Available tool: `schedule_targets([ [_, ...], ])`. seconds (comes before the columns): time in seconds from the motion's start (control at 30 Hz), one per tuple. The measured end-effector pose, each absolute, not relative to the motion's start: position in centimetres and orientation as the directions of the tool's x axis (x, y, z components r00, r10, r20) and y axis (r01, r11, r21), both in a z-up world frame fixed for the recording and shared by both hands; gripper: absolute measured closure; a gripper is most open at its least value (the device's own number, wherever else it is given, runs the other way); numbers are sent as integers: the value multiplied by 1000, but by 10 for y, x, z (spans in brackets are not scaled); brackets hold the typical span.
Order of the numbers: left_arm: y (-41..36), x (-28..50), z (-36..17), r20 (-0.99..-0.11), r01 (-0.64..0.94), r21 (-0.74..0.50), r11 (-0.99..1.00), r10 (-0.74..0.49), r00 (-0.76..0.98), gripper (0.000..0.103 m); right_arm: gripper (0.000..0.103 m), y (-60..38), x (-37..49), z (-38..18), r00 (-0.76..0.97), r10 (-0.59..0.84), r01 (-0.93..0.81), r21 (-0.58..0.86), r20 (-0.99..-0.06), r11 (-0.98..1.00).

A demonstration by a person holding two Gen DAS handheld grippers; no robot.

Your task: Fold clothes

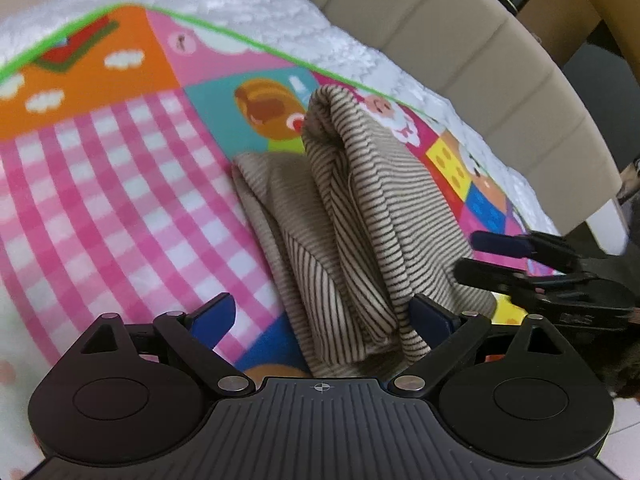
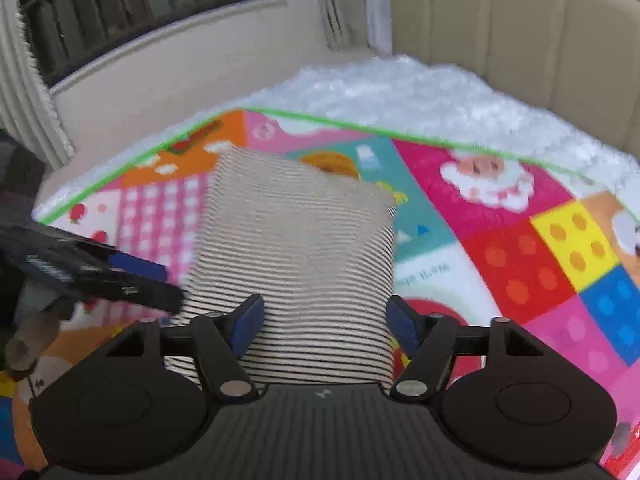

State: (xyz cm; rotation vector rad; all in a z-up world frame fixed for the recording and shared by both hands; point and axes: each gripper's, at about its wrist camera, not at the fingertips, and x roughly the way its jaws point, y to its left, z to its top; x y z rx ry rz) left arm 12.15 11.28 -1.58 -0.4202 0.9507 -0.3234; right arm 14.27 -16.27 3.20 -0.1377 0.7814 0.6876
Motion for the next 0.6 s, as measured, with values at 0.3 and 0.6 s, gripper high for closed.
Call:
schedule_targets([
  [0.3, 133, 121, -14, -694, -28, -503, 864, -385, 608, 35, 20, -94, 96, 19, 520, 533, -747, -53, -668, 662],
  [0.6, 127, 121, -40, -708, 2, -584, 812, -510, 489, 57, 83, -92, 128, 28, 525, 507, -718, -35, -683, 695],
])
